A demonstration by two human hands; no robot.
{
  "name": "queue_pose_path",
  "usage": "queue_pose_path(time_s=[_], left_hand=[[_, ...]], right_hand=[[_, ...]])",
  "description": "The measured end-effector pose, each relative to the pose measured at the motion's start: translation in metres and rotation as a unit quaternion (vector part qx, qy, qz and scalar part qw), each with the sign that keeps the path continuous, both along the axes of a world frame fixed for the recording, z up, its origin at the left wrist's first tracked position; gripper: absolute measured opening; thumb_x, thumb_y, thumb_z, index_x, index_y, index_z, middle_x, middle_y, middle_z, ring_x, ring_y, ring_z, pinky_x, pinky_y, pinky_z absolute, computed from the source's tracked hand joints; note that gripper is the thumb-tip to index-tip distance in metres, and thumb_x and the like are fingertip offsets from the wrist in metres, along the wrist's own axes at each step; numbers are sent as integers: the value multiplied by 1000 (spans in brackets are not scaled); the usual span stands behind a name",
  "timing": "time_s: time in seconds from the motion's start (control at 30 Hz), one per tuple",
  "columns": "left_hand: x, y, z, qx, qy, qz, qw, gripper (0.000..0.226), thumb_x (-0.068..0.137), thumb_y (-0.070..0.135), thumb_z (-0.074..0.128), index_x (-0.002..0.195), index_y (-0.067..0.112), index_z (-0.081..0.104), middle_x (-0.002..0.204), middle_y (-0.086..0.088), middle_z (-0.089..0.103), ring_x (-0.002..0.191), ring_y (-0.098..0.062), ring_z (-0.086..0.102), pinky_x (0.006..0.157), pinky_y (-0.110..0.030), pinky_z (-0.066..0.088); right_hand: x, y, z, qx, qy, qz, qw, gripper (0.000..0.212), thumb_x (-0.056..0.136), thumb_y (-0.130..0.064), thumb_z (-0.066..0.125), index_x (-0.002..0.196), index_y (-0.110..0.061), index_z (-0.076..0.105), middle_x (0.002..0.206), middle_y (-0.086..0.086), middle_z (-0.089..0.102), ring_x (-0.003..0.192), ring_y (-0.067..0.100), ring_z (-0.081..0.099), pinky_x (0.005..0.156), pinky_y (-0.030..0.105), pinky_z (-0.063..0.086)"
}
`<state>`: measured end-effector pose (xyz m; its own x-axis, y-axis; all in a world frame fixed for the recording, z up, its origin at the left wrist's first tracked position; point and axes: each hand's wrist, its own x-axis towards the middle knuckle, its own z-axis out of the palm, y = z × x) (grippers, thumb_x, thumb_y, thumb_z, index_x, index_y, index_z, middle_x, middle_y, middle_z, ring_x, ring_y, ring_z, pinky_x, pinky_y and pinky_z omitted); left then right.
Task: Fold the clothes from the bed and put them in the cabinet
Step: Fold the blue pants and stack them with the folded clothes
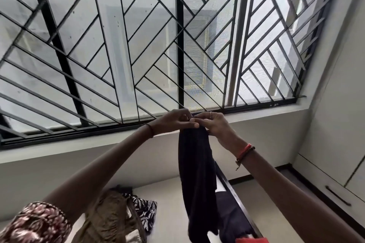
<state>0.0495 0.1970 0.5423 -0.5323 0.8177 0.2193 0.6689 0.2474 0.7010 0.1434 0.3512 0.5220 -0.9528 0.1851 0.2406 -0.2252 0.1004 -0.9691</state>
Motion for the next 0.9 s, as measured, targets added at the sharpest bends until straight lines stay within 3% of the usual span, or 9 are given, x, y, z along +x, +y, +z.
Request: queue_pose_path(time_s=[0.1, 0.17, 0.3, 0.4, 0.47, 0.57, 0.67, 0.77, 0.9], left_hand=[[0, 11, 8, -19, 51, -14, 998, 34, 83, 24, 71, 73, -5, 58, 64, -4, 43, 61, -7, 36, 56, -24, 29], [-2, 15, 16, -33, 58, -25, 997, 34, 81, 24, 73, 77, -9, 62, 66, -8, 49, 63, -9, 41, 57, -23, 33], [-8, 22, 33, -33, 61, -22, 997, 30, 78, 31, 75, 79, 2, 70, 72, -12, 65, 67, -5, 50, 61, -28, 42], [-15, 19, 48, -8, 55, 5, 998, 7, 81, 18, 72, 84, 12, 72, 60, 15, 65, 57, 8, 50, 57, -8, 36], [-24, 11, 57, -1, 61, 17, 998, 4, 81, 15, 72, 83, 18, 70, 53, 22, 60, 54, 9, 49, 55, -6, 34], [-41, -6, 59, 9, 60, 32, 998, 5, 78, 19, 75, 83, 21, 74, 67, 11, 68, 66, 4, 53, 63, -15, 41], [-47, -21, 56, 11, 57, 56, 997, 9, 78, 19, 75, 84, 25, 77, 82, -6, 72, 78, -5, 56, 73, -22, 44], [-50, -34, 48, -3, 57, 73, 996, 11, 78, 18, 75, 77, 30, 76, 66, 15, 69, 67, 5, 54, 66, -13, 42], [-57, -47, 27, -58, 87, 94, 990, 11, 77, 23, 77, 68, 21, 72, 60, 14, 66, 61, 5, 52, 63, -16, 40]], right_hand=[[5, 7, 2, -23, 20, -10, 999, 8, 79, -15, 73, 87, -16, 74, 83, 3, 71, 78, 11, 65, 65, 27, 53], [9, 11, -1, -39, 29, -11, 999, 19, 83, -19, 69, 101, -11, 71, 92, 8, 69, 82, 15, 64, 65, 29, 55], [16, 14, -30, -41, 5, -18, 999, 18, 92, -31, 57, 100, -16, 60, 85, -1, 61, 76, 13, 57, 58, 22, 49], [20, 24, -64, 22, -9, -12, 1000, 22, 92, -29, 60, 89, -8, 60, 78, 4, 57, 71, 15, 52, 59, 22, 43], [25, 30, -80, 50, -41, 16, 998, 26, 88, -23, 66, 93, 2, 64, 83, 9, 64, 75, 17, 58, 66, 23, 47], [27, 43, -92, 88, -73, 23, 993, 18, 85, -14, 69, 94, 1, 70, 88, -1, 68, 78, 6, 63, 72, 19, 52], [22, 63, -92, 157, -95, 2, 983, 35, 78, -33, 75, 86, 1, 70, 100, 9, 59, 87, 10, 57, 86, 27, 48], [22, 75, -84, 153, -132, 31, 979, 30, 76, -43, 75, 72, -17, 60, 74, 7, 48, 73, 11, 52, 76, 26, 51], [12, 83, -72, 105, -75, -35, 991, 25, 73, -16, 78, 79, -15, 54, 76, 10, 55, 74, 18, 56, 63, 19, 51]])
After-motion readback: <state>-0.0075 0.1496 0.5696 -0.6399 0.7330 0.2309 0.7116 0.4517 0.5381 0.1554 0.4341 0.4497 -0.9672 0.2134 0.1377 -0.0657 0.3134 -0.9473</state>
